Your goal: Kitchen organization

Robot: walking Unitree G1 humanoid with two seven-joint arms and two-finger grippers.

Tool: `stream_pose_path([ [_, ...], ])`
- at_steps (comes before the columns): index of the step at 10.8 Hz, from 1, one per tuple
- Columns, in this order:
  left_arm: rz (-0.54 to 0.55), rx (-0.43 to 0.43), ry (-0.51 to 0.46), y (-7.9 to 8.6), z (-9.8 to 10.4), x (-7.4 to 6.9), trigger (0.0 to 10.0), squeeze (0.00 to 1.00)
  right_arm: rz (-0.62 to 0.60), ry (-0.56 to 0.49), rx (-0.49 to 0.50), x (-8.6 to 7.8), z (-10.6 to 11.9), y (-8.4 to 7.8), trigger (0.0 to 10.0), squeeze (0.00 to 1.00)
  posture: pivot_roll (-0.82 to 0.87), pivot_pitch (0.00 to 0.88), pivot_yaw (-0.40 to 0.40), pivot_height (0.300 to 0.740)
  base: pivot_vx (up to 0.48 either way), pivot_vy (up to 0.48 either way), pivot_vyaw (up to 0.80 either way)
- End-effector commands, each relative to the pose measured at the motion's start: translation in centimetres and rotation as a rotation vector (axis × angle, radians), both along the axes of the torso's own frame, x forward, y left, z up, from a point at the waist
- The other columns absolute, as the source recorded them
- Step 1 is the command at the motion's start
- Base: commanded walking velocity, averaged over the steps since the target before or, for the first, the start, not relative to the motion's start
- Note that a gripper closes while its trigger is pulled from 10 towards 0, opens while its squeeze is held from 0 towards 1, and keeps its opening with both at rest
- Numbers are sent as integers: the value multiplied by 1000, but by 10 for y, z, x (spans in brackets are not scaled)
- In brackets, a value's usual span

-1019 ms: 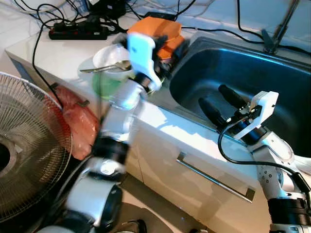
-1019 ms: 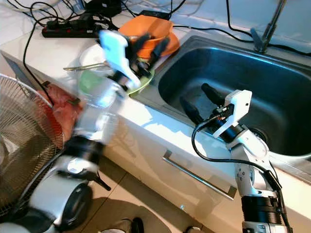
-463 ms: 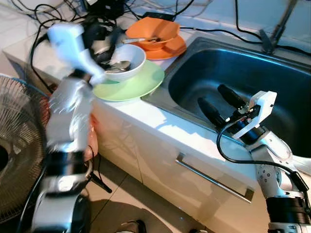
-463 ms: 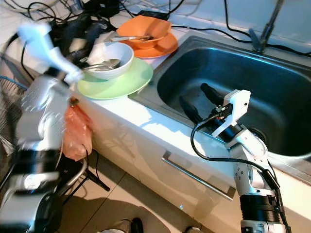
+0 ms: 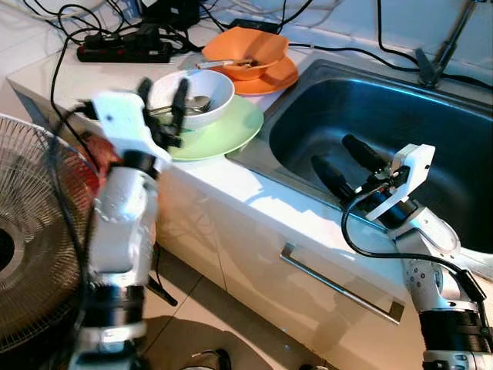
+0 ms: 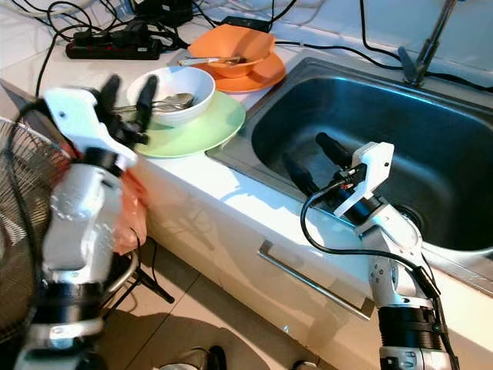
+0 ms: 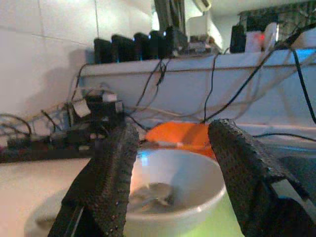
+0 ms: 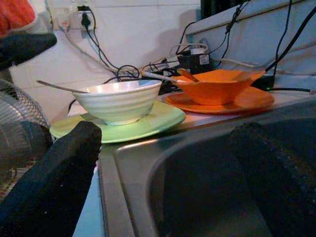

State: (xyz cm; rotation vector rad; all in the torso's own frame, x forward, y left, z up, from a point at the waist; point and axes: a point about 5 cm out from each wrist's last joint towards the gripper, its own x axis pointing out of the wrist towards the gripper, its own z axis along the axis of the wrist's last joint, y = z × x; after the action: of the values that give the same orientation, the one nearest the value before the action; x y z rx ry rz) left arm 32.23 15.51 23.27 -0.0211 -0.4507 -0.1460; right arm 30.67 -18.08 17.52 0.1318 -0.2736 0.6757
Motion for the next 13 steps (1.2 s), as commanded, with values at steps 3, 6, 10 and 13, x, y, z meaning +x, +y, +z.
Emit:
stream_pose_path([
  [3, 21, -41, 25, 5, -12, -8, 10000, 0, 6, 44, 8, -2, -13, 0, 10000, 0, 48, 101, 83, 740, 0, 0, 0],
  [6, 78, -12, 31, 25, -12, -13, 10000, 0, 9, 44, 6, -1, -13, 0, 10000, 0, 56, 97, 78, 740, 0, 0, 0],
  [10, 25, 98, 46, 32, -11, -16, 10000, 0, 11, 50, 6, 0, -14, 0, 10000, 0, 65, 110, 70, 740, 0, 0, 0],
  [13, -24, 169, 76, 40, -14, -11, 10000, 0, 15, 50, 4, 2, -13, 1, 10000, 0, 65, 111, 67, 740, 0, 0, 0],
])
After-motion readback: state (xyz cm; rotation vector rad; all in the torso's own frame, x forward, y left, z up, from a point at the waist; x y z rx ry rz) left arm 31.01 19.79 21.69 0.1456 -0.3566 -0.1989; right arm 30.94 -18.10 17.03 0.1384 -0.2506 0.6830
